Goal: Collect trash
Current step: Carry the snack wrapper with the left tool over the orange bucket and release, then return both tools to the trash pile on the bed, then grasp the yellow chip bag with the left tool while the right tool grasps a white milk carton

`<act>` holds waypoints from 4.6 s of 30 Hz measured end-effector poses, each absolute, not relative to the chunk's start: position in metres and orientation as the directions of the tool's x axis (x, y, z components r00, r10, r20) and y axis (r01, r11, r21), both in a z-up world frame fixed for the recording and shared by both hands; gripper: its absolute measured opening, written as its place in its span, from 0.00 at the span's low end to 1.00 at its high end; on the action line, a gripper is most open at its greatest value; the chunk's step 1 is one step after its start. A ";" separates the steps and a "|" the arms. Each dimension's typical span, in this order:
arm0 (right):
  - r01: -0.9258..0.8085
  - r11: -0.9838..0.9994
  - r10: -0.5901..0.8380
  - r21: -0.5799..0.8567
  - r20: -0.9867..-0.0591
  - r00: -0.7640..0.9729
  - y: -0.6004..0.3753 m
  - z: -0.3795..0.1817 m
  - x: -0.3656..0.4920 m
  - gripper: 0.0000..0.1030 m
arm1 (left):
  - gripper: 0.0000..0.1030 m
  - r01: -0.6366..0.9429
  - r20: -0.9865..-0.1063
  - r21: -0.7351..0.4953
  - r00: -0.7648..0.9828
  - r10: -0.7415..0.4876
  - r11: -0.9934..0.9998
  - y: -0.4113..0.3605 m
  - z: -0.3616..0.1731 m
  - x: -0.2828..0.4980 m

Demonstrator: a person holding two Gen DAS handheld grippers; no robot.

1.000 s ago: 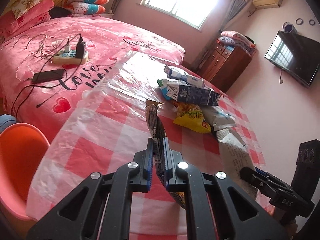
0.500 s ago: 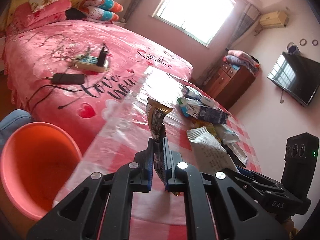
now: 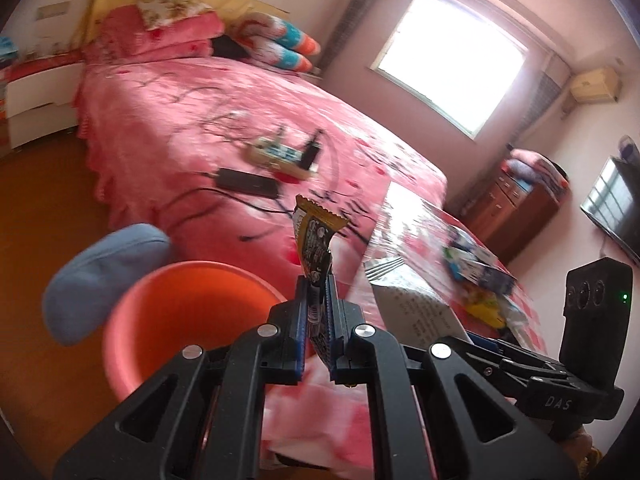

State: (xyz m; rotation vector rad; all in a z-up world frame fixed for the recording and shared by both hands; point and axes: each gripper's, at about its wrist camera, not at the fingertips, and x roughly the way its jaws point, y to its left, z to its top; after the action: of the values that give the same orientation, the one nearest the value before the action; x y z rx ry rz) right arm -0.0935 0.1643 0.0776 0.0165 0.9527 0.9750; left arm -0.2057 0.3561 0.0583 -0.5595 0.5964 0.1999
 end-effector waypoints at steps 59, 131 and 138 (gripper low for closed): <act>-0.540 0.769 0.613 0.342 -0.633 0.472 0.037 0.063 -0.108 0.95 | 0.80 -0.191 -0.576 -0.076 0.809 0.114 0.979 0.276 0.044 -0.177; -0.237 0.876 0.473 0.421 -0.653 0.591 -0.164 0.030 0.005 0.81 | 0.65 0.044 -0.764 -0.199 0.619 -0.183 0.979 0.061 0.009 0.042; -0.251 0.885 0.461 0.391 -0.675 0.576 -0.155 0.029 0.004 0.80 | 0.55 0.045 -0.765 -0.175 0.623 -0.164 0.984 0.056 0.002 0.047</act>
State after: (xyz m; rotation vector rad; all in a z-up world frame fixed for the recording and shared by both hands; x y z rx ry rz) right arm 0.0043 -0.1553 0.0292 0.2656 0.8626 0.4225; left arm 0.0474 0.0563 0.0022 -0.1441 0.8908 -0.1205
